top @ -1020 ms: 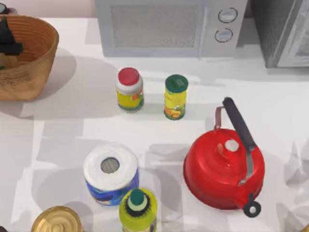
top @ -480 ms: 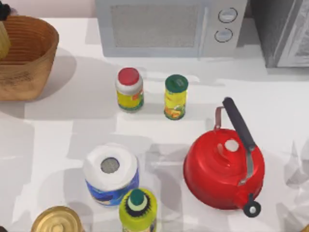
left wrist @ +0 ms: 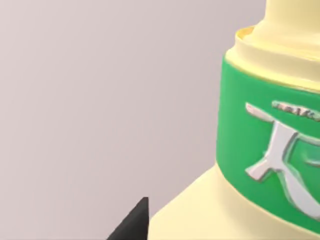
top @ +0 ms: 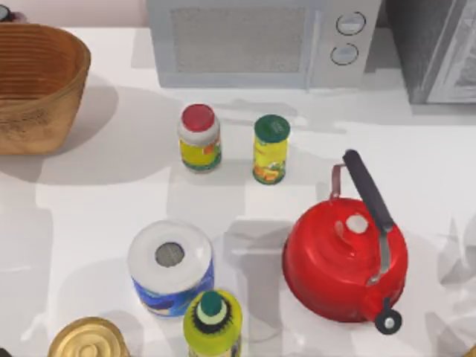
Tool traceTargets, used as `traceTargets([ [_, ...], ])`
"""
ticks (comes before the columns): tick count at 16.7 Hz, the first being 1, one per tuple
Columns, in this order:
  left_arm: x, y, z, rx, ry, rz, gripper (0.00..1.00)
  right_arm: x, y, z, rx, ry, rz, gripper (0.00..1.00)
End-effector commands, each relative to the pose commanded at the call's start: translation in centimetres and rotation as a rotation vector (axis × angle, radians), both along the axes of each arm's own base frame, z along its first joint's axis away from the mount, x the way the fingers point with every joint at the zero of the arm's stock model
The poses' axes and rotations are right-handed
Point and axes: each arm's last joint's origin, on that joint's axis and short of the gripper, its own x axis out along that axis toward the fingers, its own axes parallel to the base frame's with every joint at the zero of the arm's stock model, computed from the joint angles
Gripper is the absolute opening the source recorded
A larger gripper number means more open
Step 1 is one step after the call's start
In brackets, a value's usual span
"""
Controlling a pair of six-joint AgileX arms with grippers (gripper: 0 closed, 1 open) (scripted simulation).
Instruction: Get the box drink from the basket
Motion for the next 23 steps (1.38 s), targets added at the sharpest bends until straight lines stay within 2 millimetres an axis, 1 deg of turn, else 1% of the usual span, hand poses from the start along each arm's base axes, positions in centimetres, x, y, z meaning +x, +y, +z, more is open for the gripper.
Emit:
traceTargets([
  [4,-0.1,0.0,0.2,0.0,0.0,0.0,0.0,0.0,0.0,0.0,0.0,0.0,0.0,1.0],
  [6,0.0,0.0,0.0,0.001,0.006,0.001,0.0,0.0,0.0,0.0,0.0,0.0,0.0,1.0],
  [8,-0.8,-0.2,0.0,-0.005,0.02,0.003,0.0,0.0,0.0,0.0,0.0,0.0,0.0,1.0],
  [10,-2.6,-0.7,0.4,-0.01,0.033,0.004,0.0,0.0,0.0,0.0,0.0,0.0,0.0,1.0],
  [11,-3.9,-1.0,0.7,-0.012,0.034,0.005,0.0,0.0,0.0,0.0,0.0,0.0,0.0,1.0],
  [13,-7.0,-1.7,1.5,-0.012,0.025,0.006,0.0,0.0,0.0,0.0,0.0,0.0,0.0,1.0],
  [15,-11.0,-2.6,2.2,-0.009,0.004,0.006,0.0,0.0,0.0,0.0,0.0,0.0,0.0,1.0],
  [17,-15.3,-3.5,2.0,-0.005,-0.018,0.006,0.0,0.0,0.0,0.0,0.0,0.0,0.0,1.0],
  [18,-17.4,-3.8,1.5,-0.004,-0.026,0.006,0.0,0.0,0.0,0.0,0.0,0.0,0.0,1.0],
  [20,-21.2,-4.4,-0.3,-0.002,-0.041,0.006,0.0,0.0,0.0,0.0,0.0,0.0,0.0,1.0],
  [22,-24.2,-4.9,-2.7,-0.001,-0.051,0.007,0.0,0.0,0.0,0.0,0.0,0.0,0.0,1.0],
  [23,-25.3,-5.0,-4.0,-0.001,-0.053,0.007,0.0,0.0,0.0,0.0,0.0,0.0,0.0,1.0],
])
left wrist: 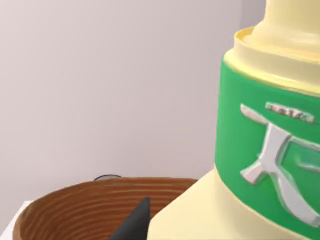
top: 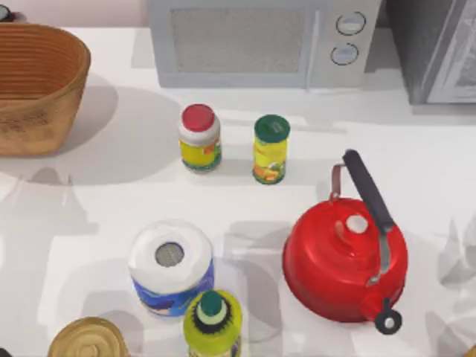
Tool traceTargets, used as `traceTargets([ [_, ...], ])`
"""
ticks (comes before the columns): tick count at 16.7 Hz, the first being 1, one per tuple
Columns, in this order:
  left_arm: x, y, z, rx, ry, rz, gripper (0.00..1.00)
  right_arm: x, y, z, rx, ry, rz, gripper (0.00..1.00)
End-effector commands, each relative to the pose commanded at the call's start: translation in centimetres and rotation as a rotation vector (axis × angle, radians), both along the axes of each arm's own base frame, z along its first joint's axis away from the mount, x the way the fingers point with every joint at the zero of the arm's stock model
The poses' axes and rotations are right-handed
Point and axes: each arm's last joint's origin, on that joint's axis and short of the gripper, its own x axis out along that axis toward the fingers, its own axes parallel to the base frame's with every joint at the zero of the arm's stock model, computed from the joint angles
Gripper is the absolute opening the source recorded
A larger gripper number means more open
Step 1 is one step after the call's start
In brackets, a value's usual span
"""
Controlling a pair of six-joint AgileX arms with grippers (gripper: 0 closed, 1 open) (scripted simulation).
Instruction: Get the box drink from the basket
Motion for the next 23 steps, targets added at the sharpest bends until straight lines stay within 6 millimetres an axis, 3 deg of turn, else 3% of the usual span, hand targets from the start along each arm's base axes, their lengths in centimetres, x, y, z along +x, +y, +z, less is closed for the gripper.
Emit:
traceTargets([
  [5,-2.2,-0.4,-6.5,-0.001,0.04,0.0,0.0,0.0,0.0,0.0,0.0,0.0,0.0,1.0],
  [8,-2.3,-0.5,-8.3,-0.001,0.068,0.001,0.0,0.0,0.0,0.0,0.0,0.0,0.0,1.0],
  [16,-2.0,-0.7,-8.3,-0.038,0.123,0.026,0.0,0.0,0.0,0.0,0.0,0.0,0.0,1.0],
  [23,0.1,-2.9,-6.0,-0.167,0.304,0.225,0.0,0.0,0.0,0.0,0.0,0.0,0.0,1.0],
])
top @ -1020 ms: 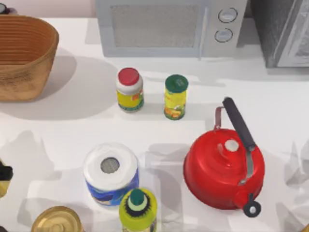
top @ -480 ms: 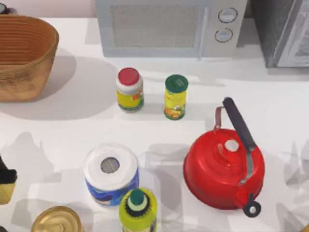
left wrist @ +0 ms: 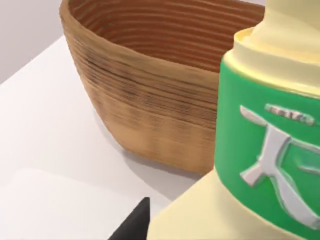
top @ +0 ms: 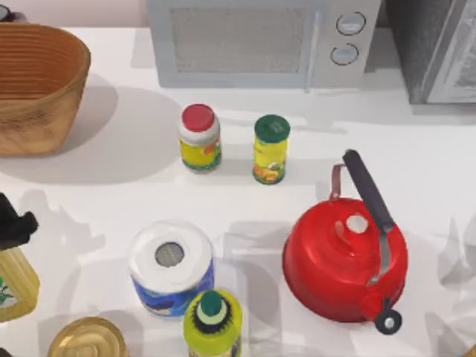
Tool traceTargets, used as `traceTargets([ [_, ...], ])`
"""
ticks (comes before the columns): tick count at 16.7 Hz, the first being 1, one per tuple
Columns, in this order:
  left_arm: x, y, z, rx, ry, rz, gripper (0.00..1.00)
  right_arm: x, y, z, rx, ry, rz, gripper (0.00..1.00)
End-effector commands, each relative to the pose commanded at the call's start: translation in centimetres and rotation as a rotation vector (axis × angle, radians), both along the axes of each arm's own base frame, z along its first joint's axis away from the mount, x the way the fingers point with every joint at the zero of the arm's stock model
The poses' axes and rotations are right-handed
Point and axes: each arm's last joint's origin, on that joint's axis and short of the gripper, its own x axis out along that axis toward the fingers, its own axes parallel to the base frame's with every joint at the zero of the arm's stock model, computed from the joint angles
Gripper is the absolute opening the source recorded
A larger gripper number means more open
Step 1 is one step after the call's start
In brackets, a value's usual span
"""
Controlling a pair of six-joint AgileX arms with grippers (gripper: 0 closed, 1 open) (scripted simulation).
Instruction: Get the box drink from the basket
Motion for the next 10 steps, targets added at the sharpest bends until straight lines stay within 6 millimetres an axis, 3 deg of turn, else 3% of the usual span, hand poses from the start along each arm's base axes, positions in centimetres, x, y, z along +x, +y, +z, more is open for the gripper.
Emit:
traceTargets([
  [4,2.1,-3.2,1.3,0.02,0.054,0.161,0.0,0.0,0.0,0.0,0.0,0.0,0.0,1.0],
  [10,4.1,-10.2,1.5,0.14,-0.037,0.349,0.0,0.0,0.0,0.0,0.0,0.0,0.0,1.0],
])
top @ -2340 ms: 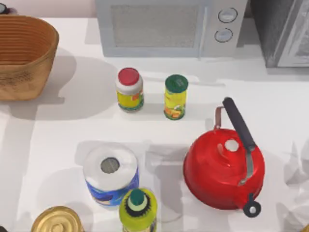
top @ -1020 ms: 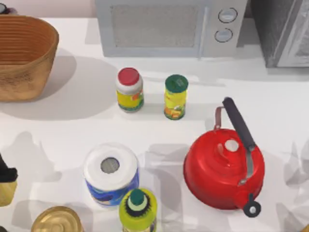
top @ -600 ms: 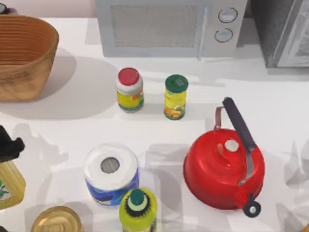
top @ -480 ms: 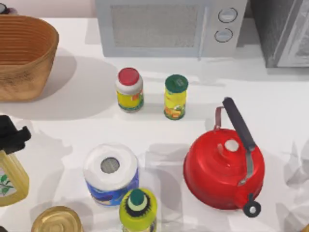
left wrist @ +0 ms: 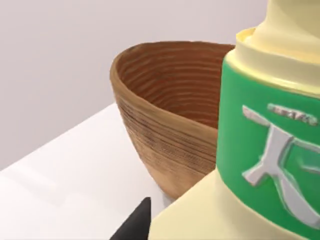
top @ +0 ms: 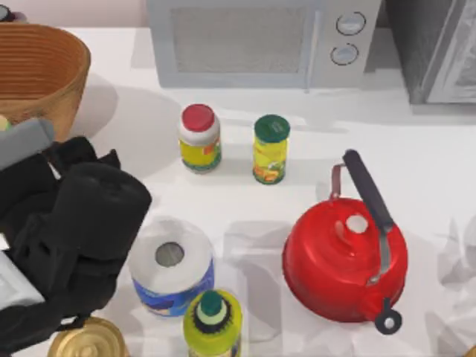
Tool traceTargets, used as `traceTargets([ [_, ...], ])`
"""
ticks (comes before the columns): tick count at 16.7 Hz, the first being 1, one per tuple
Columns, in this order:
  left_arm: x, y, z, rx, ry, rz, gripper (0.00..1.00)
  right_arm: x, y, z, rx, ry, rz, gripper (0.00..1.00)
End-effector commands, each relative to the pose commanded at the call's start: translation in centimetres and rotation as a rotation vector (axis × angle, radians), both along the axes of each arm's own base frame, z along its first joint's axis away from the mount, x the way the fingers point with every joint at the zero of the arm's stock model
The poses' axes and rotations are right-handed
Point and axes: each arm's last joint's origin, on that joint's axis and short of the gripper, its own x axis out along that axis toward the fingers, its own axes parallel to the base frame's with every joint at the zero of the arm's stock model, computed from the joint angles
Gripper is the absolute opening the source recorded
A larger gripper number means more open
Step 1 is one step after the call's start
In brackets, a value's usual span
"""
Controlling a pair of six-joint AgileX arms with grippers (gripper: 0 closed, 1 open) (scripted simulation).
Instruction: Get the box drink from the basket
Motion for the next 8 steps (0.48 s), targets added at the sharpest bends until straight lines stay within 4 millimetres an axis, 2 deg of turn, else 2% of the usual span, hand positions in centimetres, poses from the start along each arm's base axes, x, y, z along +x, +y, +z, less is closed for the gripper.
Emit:
traceTargets([
  [4,-0.1,-3.9,-0.8,0.088,-0.096,0.051,0.0,0.0,0.0,0.0,0.0,0.0,0.0,1.0],
  [8,-0.3,-5.2,-1.3,0.118,-0.135,0.062,0.0,0.0,0.0,0.0,0.0,0.0,0.0,1.0],
])
